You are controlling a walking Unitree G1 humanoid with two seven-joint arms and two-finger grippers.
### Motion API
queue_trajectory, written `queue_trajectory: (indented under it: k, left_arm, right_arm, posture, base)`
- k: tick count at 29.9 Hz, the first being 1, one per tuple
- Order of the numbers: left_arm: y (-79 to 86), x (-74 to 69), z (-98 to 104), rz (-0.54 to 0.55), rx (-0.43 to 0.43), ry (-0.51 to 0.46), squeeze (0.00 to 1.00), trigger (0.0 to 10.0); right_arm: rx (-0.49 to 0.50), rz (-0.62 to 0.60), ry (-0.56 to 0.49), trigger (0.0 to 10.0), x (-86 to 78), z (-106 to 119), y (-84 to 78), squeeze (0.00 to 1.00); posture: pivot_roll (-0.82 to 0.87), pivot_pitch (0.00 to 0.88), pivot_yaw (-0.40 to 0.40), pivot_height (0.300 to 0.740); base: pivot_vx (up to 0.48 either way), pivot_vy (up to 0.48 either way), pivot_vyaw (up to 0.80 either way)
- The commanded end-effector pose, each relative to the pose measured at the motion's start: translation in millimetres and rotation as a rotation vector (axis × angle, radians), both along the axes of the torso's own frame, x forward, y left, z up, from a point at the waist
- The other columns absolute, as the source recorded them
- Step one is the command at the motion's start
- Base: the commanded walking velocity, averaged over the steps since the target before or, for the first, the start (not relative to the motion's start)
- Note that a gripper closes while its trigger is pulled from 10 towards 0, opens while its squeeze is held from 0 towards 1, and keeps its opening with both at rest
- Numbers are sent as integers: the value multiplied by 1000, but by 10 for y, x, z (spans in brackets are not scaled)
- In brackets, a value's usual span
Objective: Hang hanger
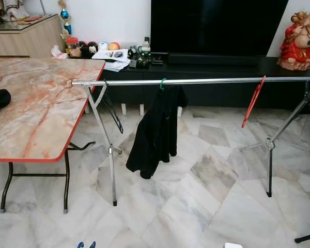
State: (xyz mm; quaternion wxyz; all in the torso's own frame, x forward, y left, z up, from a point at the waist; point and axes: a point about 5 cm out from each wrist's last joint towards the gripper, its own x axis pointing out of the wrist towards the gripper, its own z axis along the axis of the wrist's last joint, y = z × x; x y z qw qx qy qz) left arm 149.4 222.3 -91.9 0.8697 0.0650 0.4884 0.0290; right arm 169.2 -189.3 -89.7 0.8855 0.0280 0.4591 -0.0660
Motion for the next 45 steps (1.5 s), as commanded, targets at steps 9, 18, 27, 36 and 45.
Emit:
queue_trajectory:
  k: [9, 18, 27, 36, 45]
  left_arm:
    - [8, -34, -13, 5, -3, 17, 0, 10000]
    - [6, -35, -15, 10, -4, 16, 0, 10000]
    - [7, -38, -15, 11, -5, 16, 0, 10000]
    - [7, -37, -15, 10, -3, 16, 0, 10000]
    - [39, 33, 22, 18, -1, -16, 0, 10000]
  right_arm:
    - [3, -23, -33, 10000, 64, 32, -1, 0]
    - [3, -29, -54, 10000, 120, 60, -4, 0]
    - [0, -38, -59, 10000, 122, 63, -5, 0]
    - [11, -45, -91, 10000, 206, 103, 17, 0]
    - [22, -55, -146, 10000, 350, 181, 37, 0]
  posture:
    - [137, 0, 8, 740]
    - [139, 0, 6, 740]
    - [139, 0, 7, 740]
    - [141, 0, 7, 740]
    - [139, 0, 6, 740]
  base:
    - [-254, 0, 0]
    - [-254, 0, 0]
    - [-255, 0, 0]
    - [-227, 0, 0]
    - [0, 0, 0]
